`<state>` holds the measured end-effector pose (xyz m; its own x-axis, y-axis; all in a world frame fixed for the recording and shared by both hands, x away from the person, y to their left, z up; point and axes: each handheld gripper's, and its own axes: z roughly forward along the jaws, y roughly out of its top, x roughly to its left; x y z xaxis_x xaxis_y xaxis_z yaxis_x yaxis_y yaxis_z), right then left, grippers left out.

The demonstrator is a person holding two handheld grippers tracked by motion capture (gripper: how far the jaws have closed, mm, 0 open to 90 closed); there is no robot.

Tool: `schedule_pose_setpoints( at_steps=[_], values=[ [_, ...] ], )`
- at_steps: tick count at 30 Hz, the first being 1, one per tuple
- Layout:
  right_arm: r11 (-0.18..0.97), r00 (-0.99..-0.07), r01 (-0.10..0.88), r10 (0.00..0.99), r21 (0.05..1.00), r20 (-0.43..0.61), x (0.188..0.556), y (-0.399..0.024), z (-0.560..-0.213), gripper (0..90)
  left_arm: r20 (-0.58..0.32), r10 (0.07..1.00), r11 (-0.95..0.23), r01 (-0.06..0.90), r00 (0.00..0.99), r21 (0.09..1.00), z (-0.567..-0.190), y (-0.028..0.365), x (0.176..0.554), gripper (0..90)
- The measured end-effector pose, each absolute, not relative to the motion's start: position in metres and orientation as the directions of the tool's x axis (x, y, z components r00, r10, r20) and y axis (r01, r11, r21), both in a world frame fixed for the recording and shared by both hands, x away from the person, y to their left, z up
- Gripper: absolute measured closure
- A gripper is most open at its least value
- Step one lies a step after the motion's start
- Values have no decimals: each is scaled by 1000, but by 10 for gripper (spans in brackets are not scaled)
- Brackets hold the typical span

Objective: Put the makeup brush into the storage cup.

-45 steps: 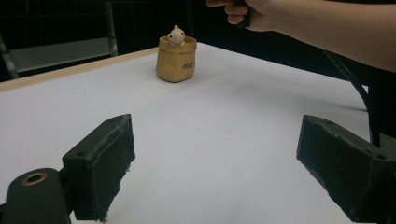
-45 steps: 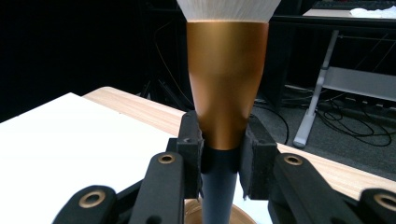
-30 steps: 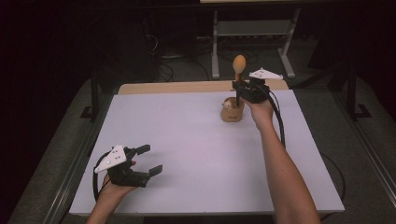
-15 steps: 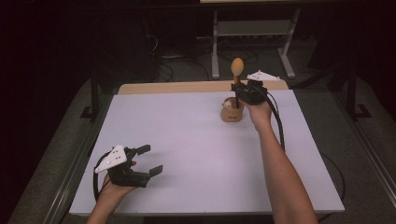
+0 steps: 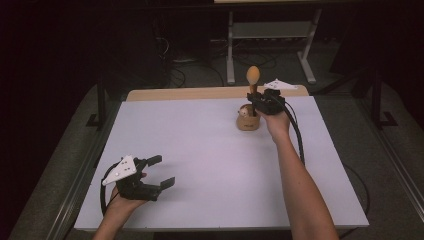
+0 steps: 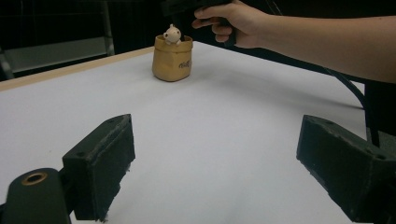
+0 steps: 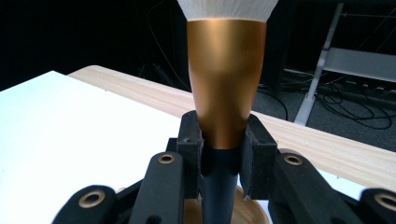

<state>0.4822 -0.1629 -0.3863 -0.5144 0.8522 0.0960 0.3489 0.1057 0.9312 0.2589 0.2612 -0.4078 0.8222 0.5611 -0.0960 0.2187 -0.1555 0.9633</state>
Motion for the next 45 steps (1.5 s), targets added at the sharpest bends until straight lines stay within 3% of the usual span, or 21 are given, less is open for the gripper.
schedule_pose_setpoints(
  at_steps=[7, 8, 9, 11, 15, 16, 45],
  values=[
    [108, -516, 355, 851, 929, 98, 482, -163, -390, 705, -96, 561, -156, 219, 822, 963, -408, 261, 259, 111],
    [99, -512, 351, 853, 931, 102, 481, -164, -392, 609, -99, 560, -155, 222, 822, 963, -408, 261, 259, 111],
    [99, -512, 351, 853, 931, 102, 481, -164, -392, 609, -98, 560, -155, 221, 823, 963, -408, 261, 259, 111],
    [82, -507, 361, 853, 929, 122, 481, -165, -392, 497, -99, 559, -154, 220, 823, 963, -408, 261, 259, 110],
    [94, -511, 366, 852, 926, 115, 480, -166, -391, 427, -102, 556, -152, 222, 825, 963, -408, 260, 258, 110],
    [96, -518, 365, 847, 926, 117, 479, -167, -389, 358, -103, 556, -152, 223, 825, 963, -408, 260, 258, 111],
    [137, -570, 351, 816, 926, 96, 452, -176, -367, 147, -100, 568, -148, 221, 817, 964, -406, 262, 259, 110]
  ],
)
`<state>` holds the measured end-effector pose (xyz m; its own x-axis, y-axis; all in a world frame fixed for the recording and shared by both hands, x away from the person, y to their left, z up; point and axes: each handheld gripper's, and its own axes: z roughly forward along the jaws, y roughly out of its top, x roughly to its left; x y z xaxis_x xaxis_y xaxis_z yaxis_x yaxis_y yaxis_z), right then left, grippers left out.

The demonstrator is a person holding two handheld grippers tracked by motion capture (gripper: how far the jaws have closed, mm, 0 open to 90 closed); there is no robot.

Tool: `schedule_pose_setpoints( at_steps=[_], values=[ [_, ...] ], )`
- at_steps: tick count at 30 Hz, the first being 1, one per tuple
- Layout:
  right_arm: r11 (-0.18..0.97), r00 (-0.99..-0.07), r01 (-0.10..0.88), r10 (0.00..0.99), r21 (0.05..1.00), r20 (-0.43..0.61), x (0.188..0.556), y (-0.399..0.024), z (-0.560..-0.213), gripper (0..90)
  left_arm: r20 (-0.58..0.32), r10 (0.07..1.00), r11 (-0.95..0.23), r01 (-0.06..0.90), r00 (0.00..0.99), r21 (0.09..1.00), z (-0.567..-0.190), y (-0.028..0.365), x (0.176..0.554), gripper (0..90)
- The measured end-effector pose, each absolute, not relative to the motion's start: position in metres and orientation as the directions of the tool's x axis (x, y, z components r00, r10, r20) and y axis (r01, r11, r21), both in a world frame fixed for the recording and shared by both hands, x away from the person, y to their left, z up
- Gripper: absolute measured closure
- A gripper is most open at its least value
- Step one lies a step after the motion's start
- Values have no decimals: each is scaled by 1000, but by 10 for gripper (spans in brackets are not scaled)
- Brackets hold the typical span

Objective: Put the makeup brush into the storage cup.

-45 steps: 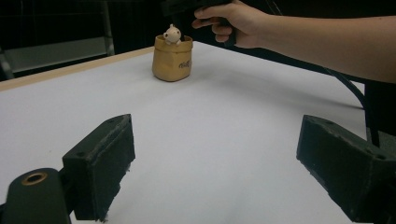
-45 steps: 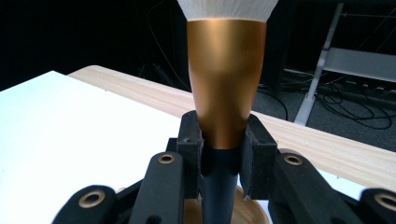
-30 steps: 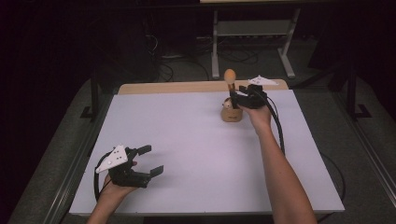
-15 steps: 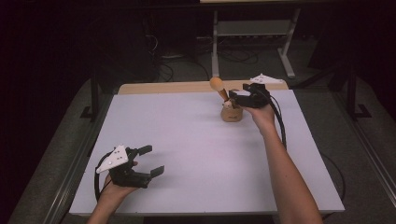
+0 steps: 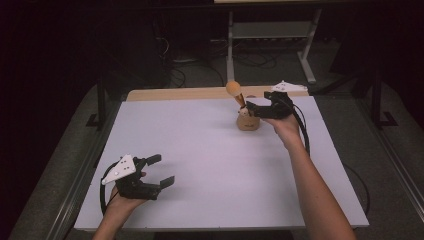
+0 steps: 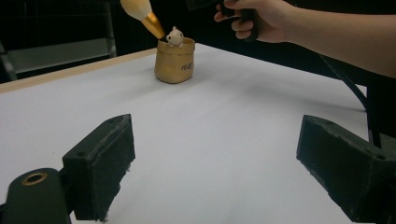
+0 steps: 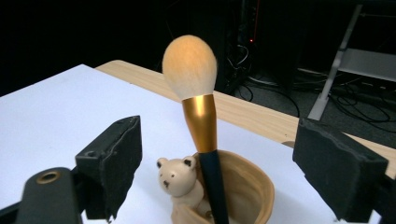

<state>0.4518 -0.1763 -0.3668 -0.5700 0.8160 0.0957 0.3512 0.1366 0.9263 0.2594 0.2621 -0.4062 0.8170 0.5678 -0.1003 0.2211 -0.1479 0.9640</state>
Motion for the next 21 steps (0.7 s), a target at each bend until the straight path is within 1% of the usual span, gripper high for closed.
schedule_pose_setpoints(
  at_steps=[11, 21],
  values=[
    [171, -592, 337, 803, 926, 67, 434, -178, -364, 132, -97, 567, -151, 219, 818, 964, -406, 263, 259, 110],
    [163, -594, 336, 801, 928, 74, 419, -187, -369, 126, -104, 562, -149, 224, 821, 963, -407, 262, 261, 110]
  ],
)
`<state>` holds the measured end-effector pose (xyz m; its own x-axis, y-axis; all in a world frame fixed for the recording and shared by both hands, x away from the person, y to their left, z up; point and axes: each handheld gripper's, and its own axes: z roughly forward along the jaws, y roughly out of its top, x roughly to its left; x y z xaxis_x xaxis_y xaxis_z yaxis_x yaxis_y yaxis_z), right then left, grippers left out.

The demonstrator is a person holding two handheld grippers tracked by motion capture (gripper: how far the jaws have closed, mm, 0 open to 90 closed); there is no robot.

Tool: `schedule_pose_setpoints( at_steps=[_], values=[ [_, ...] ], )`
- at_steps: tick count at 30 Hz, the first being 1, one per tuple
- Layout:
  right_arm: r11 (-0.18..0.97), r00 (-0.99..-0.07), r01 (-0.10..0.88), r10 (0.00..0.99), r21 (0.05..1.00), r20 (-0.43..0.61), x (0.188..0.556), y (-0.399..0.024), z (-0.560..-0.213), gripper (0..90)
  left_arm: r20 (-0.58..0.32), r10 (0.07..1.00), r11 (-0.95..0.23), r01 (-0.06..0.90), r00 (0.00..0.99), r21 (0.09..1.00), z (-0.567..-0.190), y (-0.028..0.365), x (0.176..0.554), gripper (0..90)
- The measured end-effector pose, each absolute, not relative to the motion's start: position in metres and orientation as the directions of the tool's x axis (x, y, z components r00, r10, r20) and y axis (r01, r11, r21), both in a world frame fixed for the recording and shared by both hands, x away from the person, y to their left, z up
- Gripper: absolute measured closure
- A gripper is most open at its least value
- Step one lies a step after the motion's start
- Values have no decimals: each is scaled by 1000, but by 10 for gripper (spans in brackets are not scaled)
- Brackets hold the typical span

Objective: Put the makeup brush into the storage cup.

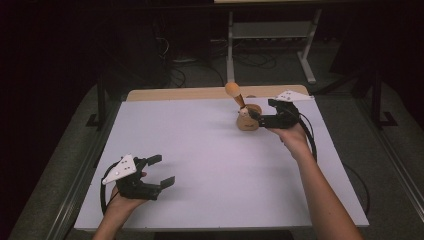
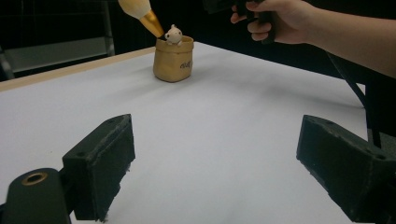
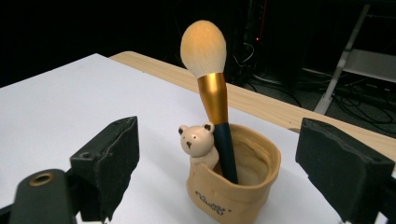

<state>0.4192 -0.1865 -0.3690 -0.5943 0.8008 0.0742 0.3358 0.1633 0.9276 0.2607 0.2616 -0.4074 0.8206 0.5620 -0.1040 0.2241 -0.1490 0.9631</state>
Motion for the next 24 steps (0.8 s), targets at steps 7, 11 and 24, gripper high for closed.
schedule_pose_setpoints(
  at_steps=[7, 11, 24],
  values=[
    [151, -613, 327, 785, 933, 88, 407, -190, -373, 108, -104, 562, -151, 225, 821, 963, -408, 261, 261, 110],
    [142, -622, 317, 778, 938, 92, 400, -192, -374, 75, -104, 562, -152, 226, 820, 962, -408, 261, 261, 111],
    [122, -636, 293, 765, 948, 98, 377, -197, -378, 6, -97, 565, -161, 225, 820, 961, -408, 263, 261, 110]
  ],
)
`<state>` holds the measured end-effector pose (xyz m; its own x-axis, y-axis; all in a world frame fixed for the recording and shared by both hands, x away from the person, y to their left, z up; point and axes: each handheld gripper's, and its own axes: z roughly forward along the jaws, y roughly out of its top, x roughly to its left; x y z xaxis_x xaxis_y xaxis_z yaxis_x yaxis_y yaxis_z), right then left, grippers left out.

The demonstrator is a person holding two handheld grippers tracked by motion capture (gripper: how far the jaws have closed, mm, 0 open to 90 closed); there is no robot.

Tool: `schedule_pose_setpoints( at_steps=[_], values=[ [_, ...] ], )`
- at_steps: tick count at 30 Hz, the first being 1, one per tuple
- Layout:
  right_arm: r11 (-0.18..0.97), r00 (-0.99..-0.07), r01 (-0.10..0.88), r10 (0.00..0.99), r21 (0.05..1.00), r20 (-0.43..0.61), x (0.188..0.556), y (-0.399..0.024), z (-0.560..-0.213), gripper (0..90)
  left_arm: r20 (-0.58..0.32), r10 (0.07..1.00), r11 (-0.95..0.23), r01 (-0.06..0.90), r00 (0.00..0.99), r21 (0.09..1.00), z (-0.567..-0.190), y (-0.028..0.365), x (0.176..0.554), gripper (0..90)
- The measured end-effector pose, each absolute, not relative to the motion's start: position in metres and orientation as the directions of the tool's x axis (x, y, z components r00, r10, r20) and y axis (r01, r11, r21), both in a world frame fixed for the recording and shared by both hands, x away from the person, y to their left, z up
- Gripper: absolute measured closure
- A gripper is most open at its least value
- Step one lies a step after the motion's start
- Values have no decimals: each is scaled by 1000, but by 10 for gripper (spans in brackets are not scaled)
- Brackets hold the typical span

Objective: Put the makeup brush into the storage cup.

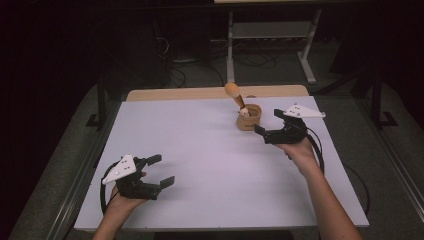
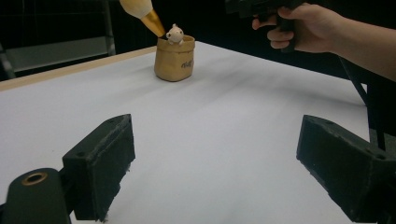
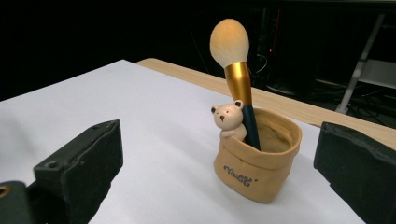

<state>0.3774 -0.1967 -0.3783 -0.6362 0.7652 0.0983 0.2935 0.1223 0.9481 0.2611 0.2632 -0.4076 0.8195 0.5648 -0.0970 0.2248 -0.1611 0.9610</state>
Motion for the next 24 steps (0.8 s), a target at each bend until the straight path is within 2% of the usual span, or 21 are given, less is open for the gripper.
schedule_pose_setpoints(
  at_steps=[24],
  values=[
    [117, -657, 276, 747, 954, 98, 327, -204, -382, 6, -101, 572, -150, 225, 814, 963, -408, 266, 262, 110]
  ],
)
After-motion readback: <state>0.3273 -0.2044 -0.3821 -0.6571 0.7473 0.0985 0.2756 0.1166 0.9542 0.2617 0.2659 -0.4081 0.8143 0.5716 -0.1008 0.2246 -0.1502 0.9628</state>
